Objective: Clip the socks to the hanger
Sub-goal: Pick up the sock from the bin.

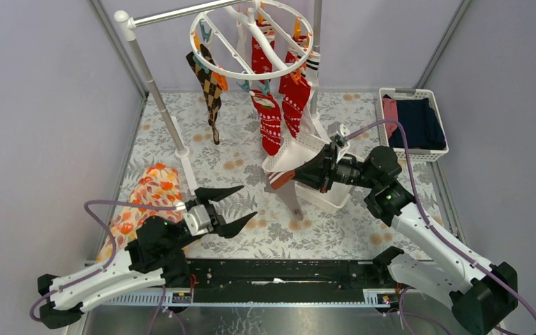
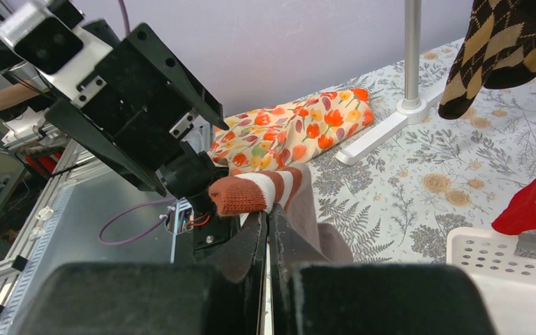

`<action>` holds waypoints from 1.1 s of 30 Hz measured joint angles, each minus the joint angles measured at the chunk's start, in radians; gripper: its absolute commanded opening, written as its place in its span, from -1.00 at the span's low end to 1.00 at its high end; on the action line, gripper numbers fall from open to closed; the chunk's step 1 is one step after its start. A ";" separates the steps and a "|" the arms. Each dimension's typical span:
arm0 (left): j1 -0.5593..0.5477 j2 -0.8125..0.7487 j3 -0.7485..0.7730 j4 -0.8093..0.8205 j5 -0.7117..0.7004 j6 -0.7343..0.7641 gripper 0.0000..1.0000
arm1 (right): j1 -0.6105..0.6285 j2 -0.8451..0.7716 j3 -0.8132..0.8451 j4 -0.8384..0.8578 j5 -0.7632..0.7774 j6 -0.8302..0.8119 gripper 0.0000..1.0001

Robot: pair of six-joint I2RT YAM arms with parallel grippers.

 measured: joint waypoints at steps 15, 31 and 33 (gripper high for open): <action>0.000 0.218 -0.174 0.471 0.034 0.160 0.47 | 0.029 0.023 0.018 0.000 -0.016 0.045 -1.00; 0.046 0.404 -0.120 0.676 -0.003 0.239 -0.19 | 0.055 0.052 0.035 -0.002 -0.019 0.051 -1.00; 0.061 0.420 -0.117 0.689 -0.002 0.235 -0.33 | 0.057 0.054 0.042 -0.003 -0.019 0.051 -1.00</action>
